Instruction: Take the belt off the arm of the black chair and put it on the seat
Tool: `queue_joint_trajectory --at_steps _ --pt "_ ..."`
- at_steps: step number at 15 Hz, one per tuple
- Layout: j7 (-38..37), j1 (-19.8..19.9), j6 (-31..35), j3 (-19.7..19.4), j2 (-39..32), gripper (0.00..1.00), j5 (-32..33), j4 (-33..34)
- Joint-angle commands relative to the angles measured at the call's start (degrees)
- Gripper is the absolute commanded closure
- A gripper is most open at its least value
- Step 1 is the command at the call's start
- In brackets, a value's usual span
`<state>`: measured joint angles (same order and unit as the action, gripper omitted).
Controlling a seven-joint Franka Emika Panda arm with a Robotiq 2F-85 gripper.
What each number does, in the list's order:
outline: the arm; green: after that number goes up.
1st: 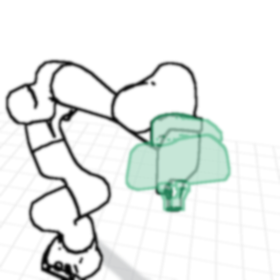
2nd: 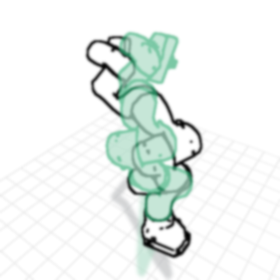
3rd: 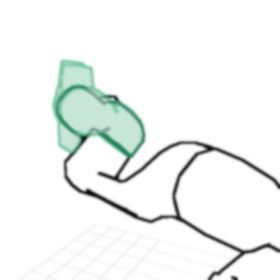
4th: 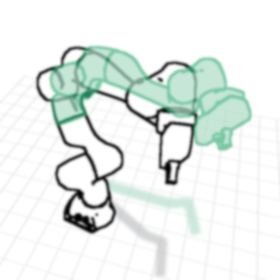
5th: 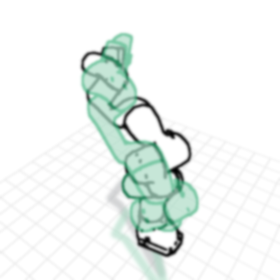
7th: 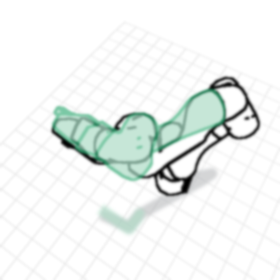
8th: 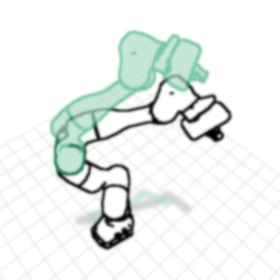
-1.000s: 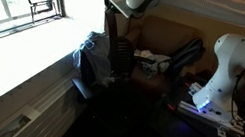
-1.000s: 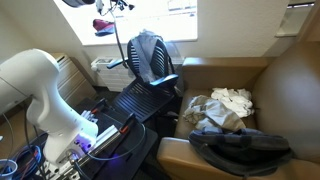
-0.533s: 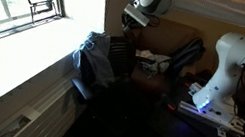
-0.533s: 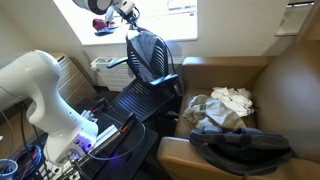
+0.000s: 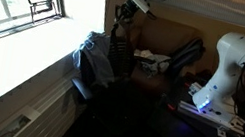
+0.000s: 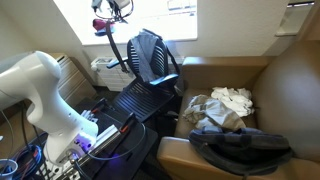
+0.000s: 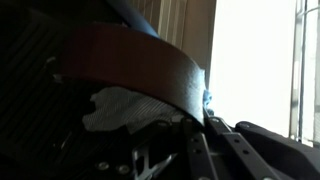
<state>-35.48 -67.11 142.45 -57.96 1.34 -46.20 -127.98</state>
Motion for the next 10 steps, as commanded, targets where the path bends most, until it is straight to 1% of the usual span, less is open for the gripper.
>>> queue_joint_trajectory --at_steps 1,2,3,4,5,6,8,10 --pt "1.22 11.31 -4.28 11.17 -1.05 0.99 -3.42 1.37" --pt "1.18 13.37 -5.31 13.38 -1.44 0.96 -3.79 2.05" --pt "0.99 17.11 -4.95 17.33 -1.6 0.96 -3.55 2.02" --pt "0.94 19.58 -4.88 19.76 -1.68 0.96 -3.47 1.92" --pt "0.94 20.75 -4.88 20.77 -1.67 0.99 -3.46 1.88" --pt "1.75 23.23 -5.34 22.93 -2.02 0.99 -3.91 1.71" --pt "2.04 32.0 -9.66 31.88 -1.92 0.99 -6.16 0.76" --pt "2.18 39.53 -13.95 40.64 -0.33 0.99 -6.08 -1.67"
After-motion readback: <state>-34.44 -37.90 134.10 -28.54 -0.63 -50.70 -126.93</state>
